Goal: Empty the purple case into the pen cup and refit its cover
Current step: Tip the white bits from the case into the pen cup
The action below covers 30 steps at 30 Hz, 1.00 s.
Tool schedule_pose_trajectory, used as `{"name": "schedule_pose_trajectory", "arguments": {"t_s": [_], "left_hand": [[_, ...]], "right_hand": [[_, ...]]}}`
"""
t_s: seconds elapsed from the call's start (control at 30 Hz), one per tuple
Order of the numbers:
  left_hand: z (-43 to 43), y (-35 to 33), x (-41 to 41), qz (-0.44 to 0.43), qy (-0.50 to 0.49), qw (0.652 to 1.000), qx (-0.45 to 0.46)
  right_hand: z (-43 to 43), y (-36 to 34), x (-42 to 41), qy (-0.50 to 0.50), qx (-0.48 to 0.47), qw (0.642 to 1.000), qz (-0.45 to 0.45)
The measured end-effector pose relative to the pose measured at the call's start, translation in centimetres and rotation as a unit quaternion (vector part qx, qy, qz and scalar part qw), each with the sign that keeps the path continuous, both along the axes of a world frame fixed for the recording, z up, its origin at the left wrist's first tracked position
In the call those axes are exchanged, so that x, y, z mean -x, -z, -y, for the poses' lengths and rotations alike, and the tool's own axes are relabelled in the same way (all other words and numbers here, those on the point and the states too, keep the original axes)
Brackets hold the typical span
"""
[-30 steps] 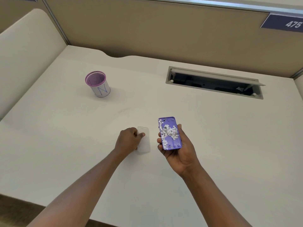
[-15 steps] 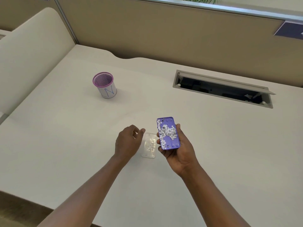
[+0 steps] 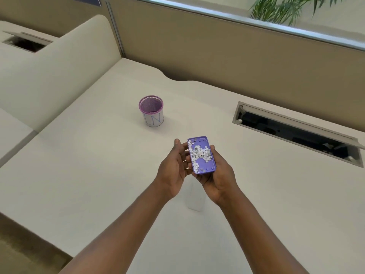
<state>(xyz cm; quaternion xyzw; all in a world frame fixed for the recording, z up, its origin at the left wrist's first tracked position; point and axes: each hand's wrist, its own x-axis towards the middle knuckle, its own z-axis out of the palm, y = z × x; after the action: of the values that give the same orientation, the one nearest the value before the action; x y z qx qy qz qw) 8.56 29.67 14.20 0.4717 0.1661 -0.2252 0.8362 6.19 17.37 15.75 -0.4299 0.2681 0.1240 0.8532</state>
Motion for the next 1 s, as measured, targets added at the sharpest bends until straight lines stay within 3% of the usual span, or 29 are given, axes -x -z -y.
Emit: {"name": "schedule_pose_trajectory", "arguments": {"t_s": [0.6,1.0], "left_hand": [[-5.0,-0.1,-9.7,0.06,-0.072,0.993,0.074],[-8.9,-2.5,-17.0,0.069,-0.164,0.984,0.009]], "right_hand": [[-4.9,-2.5,-11.3,-0.099,0.025,0.994,-0.028],[-8.8,-4.1,-19.5,-0.145,0.039,0.988,-0.041]]}}
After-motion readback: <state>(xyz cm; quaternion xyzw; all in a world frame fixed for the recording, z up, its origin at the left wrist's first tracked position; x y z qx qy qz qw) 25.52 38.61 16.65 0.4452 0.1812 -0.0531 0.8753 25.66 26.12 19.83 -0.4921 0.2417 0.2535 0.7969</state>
